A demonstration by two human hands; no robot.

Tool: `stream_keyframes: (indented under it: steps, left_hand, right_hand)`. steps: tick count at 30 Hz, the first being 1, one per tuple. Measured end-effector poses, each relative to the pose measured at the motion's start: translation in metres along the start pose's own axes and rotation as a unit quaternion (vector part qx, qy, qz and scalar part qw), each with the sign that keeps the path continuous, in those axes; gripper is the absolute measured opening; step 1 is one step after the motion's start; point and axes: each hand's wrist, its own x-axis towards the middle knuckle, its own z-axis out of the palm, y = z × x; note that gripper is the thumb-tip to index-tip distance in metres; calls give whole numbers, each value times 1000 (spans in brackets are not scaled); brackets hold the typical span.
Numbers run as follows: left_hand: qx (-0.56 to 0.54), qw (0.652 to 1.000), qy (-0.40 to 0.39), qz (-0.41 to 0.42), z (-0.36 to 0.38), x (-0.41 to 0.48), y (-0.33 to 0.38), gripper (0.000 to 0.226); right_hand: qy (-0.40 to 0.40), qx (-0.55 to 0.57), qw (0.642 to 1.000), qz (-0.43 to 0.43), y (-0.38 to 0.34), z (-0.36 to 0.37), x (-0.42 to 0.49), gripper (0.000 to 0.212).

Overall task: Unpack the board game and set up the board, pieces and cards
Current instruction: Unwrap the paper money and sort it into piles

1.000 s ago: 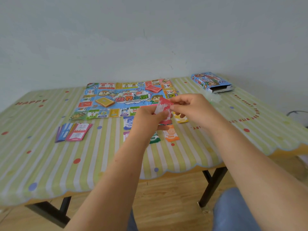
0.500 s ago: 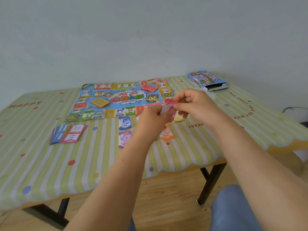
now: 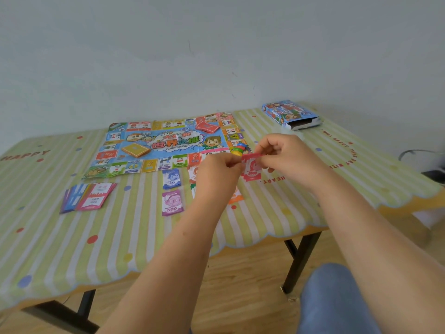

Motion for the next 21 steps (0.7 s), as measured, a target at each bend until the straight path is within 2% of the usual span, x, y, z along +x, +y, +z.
stream_keyframes:
  steps: [15,21]
  left_hand:
    - [30,999,-19,-8,7,-3,3,16]
    - [-3,1000,-17,-18,4,1,3,13]
  right_hand:
    - [-10,1,1000,21,13,6,-6,20]
    - [-7,12,999,33,8,3,-5,18]
